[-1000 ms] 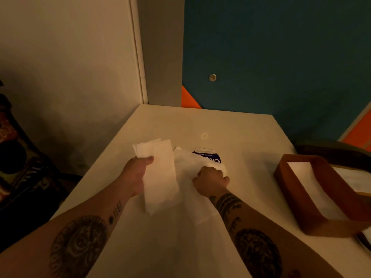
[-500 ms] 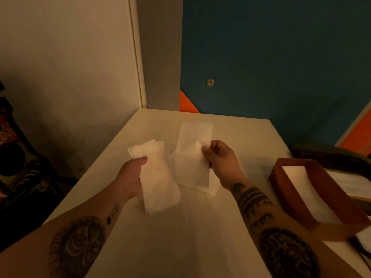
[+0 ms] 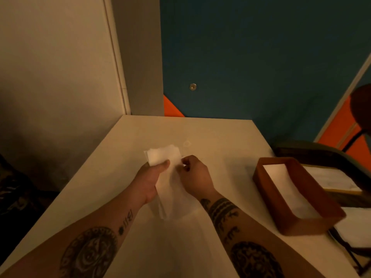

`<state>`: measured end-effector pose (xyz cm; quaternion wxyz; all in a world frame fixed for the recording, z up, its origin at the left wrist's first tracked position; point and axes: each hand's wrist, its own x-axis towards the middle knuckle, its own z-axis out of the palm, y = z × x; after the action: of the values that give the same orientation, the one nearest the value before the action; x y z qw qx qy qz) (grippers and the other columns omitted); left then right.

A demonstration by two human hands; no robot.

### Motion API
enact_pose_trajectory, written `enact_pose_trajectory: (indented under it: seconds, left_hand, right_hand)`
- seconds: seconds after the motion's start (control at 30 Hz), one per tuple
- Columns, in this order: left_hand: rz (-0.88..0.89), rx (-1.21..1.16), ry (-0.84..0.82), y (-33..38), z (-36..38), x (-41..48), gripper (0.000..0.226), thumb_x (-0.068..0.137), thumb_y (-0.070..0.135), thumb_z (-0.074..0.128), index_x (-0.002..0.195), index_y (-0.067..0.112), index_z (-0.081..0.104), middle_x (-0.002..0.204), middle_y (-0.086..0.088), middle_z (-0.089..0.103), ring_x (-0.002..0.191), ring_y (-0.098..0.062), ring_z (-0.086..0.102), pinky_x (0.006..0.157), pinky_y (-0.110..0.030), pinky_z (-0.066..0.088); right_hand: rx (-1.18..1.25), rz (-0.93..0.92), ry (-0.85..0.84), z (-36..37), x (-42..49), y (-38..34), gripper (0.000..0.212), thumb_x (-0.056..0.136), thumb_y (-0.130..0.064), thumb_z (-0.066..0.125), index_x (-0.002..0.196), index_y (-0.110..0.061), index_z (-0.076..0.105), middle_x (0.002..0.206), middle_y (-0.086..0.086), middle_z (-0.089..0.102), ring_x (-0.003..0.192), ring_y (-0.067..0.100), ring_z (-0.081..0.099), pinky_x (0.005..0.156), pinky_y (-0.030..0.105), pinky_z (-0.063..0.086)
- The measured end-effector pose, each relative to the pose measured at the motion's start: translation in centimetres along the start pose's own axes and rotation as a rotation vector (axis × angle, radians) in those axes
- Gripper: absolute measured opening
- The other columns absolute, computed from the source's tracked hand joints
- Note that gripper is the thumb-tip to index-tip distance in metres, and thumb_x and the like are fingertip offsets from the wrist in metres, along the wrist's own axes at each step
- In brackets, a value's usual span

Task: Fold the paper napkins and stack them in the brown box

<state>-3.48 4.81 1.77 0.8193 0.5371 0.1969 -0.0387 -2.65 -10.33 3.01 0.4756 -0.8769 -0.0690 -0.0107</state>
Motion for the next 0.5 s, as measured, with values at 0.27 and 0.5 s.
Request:
enact_pose_trajectory:
  seconds: [0.27, 0.5]
  left_hand:
    - [-0.001, -0.296, -0.049, 1.0, 2.1, 0.6, 0.026, 0.099, 0.023, 0.059, 0.121, 0.011, 0.068, 0.11, -0.013, 0.076, 0.099, -0.032, 0.072, 0.075, -0.048, 0.055]
    - [0.227, -0.127, -0.047, 0.7, -0.1, 0.8, 0.034, 0.09, -0.001, 0.065, 0.121, 0.012, 0.063, 0.117, -0.011, 0.074, 0.111, -0.032, 0.07, 0.088, -0.045, 0.059]
  right_hand:
    - [0.48, 0.09, -0.231, -2.7, -1.4, 3.4, 0.047, 0.078, -0.027, 0.086, 0.117, -0.026, 0.059, 0.11, -0.01, 0.07, 0.099, 0.009, 0.067, 0.075, 0.02, 0.055]
    - [0.711, 0.148, 0.146, -5.2, -1.3, 5.1, 0.013, 0.088, -0.014, 0.076, 0.1, -0.017, 0.071, 0.102, 0.013, 0.075, 0.093, 0.031, 0.071, 0.083, 0.047, 0.06]
